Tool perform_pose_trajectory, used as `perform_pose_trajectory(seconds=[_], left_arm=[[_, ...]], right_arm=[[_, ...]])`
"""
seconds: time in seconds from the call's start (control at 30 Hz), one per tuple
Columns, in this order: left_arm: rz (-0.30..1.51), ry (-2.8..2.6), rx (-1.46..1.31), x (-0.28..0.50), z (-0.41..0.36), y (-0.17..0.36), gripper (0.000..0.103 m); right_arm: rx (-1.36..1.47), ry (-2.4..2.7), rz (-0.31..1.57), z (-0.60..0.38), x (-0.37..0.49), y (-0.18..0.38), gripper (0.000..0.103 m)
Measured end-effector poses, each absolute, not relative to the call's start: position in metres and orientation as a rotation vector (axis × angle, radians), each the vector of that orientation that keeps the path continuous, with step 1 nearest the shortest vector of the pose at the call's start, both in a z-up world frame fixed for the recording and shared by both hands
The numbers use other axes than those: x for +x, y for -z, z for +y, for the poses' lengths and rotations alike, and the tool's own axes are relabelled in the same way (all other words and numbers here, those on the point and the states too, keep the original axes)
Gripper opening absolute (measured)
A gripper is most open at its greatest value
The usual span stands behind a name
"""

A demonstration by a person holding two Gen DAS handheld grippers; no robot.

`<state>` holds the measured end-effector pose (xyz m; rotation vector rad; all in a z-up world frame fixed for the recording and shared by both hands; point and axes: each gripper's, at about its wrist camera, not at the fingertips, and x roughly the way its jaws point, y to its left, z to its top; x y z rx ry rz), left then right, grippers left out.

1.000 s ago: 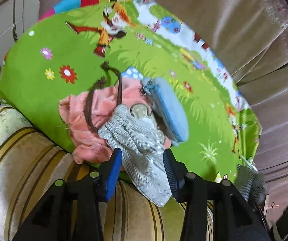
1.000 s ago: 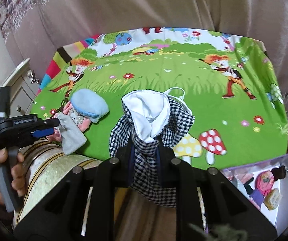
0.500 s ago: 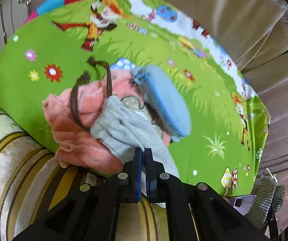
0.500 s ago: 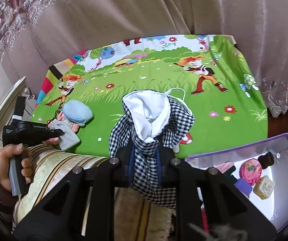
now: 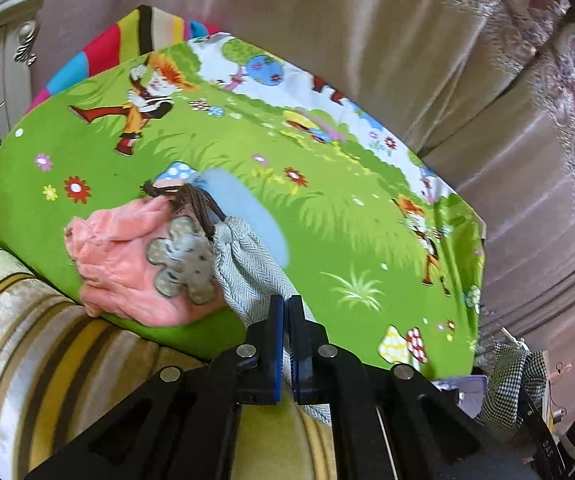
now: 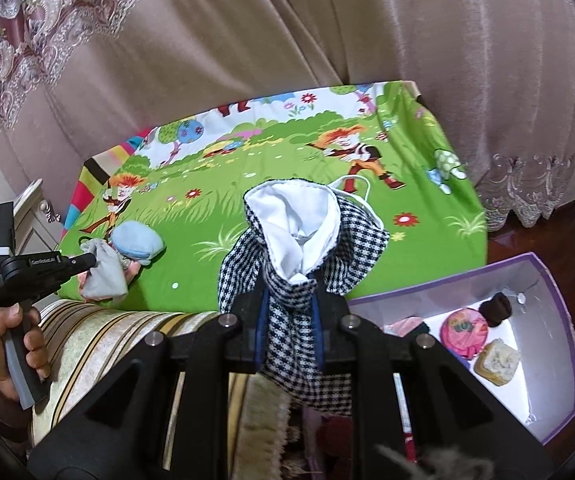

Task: Organize soft objects
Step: 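Lift the checked cloth and the grey bag and carry both toward the box, then open the right tool to drop the checked cloth in while the left tool drops the grey bag in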

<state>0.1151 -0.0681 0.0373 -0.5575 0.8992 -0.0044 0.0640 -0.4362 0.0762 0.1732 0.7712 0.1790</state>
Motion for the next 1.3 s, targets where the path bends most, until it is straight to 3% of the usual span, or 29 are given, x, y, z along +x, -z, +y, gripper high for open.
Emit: perform_pose_trajectory(seconds=[1.07,1.13,1.2,1.3], left_arm=[[0.941,0.446,-0.346,0.099,-0.266,-0.078,0.003],[0.944,0.467,-0.328,0.098,-0.279,-0.079,0.003],[0.945,0.494,-0.307,0.097,-0.292,-0.080,0.003],[0.944,0.532,-0.281,0.095,-0.311,-0.083,0.003]], right_arm=[[0.299,0.078,0.775,-0.556,0.026,-0.063,0.025],[0.311,0.094,0.781,-0.563,0.026,-0.059,0.033],[0.319,0.115,0.784,-0.567,0.025,-0.057,0.049],[0.331,0.135,0.778,-0.576,0.021,-0.055,0.057]])
